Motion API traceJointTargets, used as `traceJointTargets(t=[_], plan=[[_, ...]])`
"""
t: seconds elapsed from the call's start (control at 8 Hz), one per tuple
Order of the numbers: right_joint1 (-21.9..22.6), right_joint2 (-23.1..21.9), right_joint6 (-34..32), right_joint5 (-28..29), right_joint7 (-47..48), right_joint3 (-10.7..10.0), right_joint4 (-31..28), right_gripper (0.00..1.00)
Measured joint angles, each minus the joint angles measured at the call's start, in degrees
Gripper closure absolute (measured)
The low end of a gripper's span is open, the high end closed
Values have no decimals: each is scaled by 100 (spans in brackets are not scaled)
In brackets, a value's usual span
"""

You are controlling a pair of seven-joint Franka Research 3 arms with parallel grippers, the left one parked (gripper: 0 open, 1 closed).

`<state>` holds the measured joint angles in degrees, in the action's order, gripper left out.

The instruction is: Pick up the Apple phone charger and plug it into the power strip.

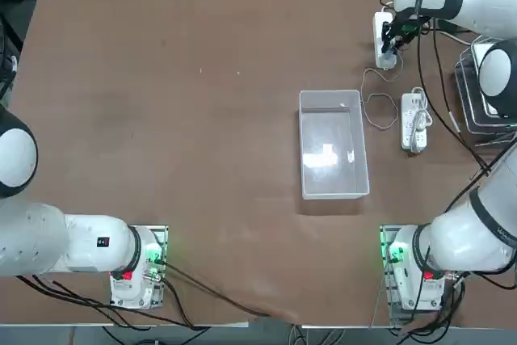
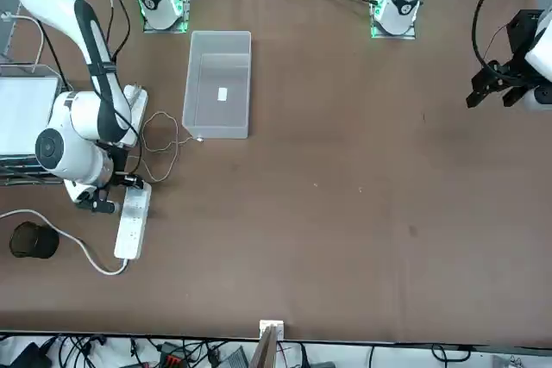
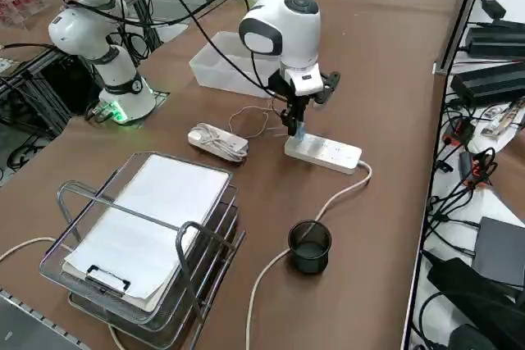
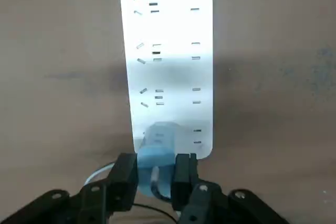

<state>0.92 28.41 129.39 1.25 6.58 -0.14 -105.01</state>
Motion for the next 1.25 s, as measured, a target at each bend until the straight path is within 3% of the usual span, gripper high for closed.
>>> traceJointTargets(t=[1.25], plan=[[-16, 144, 167, 4, 0, -5, 16, 64]])
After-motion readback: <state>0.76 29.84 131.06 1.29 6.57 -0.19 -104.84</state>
